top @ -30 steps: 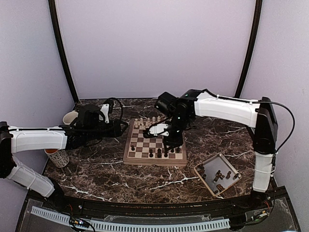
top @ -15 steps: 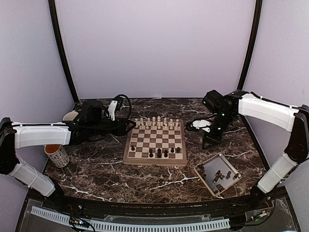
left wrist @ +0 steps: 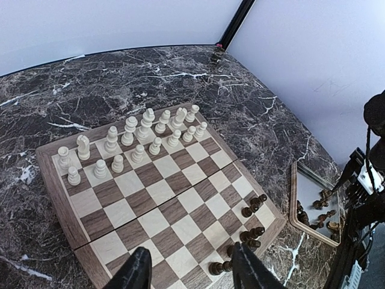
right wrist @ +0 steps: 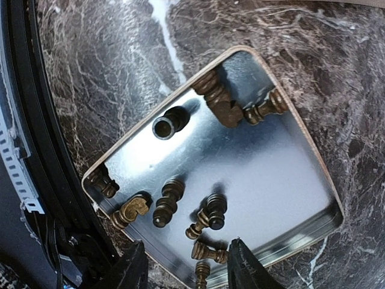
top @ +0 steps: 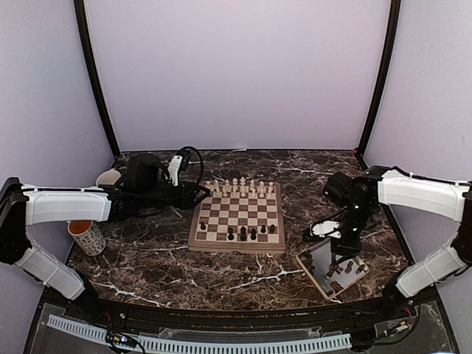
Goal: Set up the chess pieces on the board
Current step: Pick up the bishop from the storage box.
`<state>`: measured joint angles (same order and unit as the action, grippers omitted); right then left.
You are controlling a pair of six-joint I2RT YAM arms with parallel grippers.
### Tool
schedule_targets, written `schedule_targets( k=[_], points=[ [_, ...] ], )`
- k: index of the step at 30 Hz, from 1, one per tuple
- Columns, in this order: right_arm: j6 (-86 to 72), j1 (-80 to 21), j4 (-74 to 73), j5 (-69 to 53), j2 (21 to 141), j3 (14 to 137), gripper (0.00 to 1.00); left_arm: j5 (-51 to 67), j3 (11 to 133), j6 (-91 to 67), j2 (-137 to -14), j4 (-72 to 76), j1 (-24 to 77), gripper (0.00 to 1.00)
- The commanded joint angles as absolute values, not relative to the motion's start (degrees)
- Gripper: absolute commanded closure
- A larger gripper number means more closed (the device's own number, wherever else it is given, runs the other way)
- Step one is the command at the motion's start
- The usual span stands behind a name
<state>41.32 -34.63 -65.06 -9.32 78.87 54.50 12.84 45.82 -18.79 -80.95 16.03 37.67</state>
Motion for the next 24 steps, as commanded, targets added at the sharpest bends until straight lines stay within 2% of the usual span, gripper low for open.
schedule_targets(
  k=[1,7,13,24],
  points=[
    [42.1,-37.8,-63.9,-8.3,79.0,52.0,0.56,12.7,46.3,-19.9,-80.6,17.6,38.0,0.52],
    [40.9,-41.2,-62.5,-6.3,79.1,49.9,0.59,12.5,46.6,-19.5,-80.7,16.8,38.0,0.52],
    [39.1,-41.5,-57.1,-0.6,80.2,46.7,0.67,12.0,46.4,-20.1,-80.9,17.1,38.0,0.52],
    [37.6,-42.1,-54.6,-4.2,82.5,47.3,0.74,10.7,45.9,-20.6,-81.4,16.7,38.0,0.52]
  ],
)
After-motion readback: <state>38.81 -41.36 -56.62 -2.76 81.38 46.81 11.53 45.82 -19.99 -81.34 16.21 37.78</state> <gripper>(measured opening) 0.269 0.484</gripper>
